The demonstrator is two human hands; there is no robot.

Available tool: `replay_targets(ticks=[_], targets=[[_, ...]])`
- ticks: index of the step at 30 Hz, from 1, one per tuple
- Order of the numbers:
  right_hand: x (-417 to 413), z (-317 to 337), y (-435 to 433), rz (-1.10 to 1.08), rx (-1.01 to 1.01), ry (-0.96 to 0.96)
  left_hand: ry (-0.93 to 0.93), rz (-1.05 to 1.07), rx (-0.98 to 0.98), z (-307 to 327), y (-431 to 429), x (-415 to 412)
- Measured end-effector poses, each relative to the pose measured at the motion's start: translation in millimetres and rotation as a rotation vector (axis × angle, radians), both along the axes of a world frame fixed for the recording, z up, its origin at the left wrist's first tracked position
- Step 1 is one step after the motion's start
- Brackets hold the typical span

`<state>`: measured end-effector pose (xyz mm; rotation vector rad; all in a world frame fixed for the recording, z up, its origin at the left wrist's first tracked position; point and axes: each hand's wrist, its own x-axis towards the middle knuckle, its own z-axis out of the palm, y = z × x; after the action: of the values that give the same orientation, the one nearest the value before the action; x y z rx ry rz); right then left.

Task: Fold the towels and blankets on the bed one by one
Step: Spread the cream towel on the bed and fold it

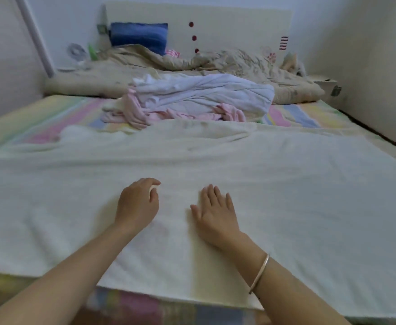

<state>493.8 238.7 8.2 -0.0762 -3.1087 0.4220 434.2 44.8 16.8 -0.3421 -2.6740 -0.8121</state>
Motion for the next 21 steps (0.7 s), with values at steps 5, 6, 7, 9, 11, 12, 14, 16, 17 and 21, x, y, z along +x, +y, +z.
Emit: replay_targets(ticks=[5, 6, 7, 9, 11, 12, 14, 16, 17, 21], targets=[[-73, -3, -147, 0.264, 0.005, -0.026, -0.056, 0.168, -0.172, -1, -159, -50], [-82, -4, -171, 0.317, -0.003, -0.025, -0.078, 0.193, -0.198, 0, -182, -54], [-93, -7, -201, 0.369, -0.013, -0.018, -0.106, 0.221, -0.222, -1, -210, -59], [-111, -10, -254, 0.439, -0.029, -0.015, -0.164, 0.277, -0.264, -5, -263, -66], [-125, -10, -290, 0.474, -0.043, -0.016, -0.200, 0.306, -0.290, -8, -303, -71], [-130, -10, -301, 0.486, -0.062, -0.002, -0.205, 0.314, -0.292, -8, -317, -74], [-146, -8, -317, 0.488, -0.103, 0.064, -0.190, 0.337, -0.289, -5, -335, -85], [-169, -8, -324, 0.478, -0.106, 0.233, -0.151, 0.353, -0.271, 1, -342, -102], [-185, -6, -327, 0.466, -0.090, 0.339, -0.125, 0.359, -0.254, 4, -344, -113], [-250, 23, -329, 0.356, 0.003, 0.404, 0.003, 0.354, -0.135, 14, -344, -163]])
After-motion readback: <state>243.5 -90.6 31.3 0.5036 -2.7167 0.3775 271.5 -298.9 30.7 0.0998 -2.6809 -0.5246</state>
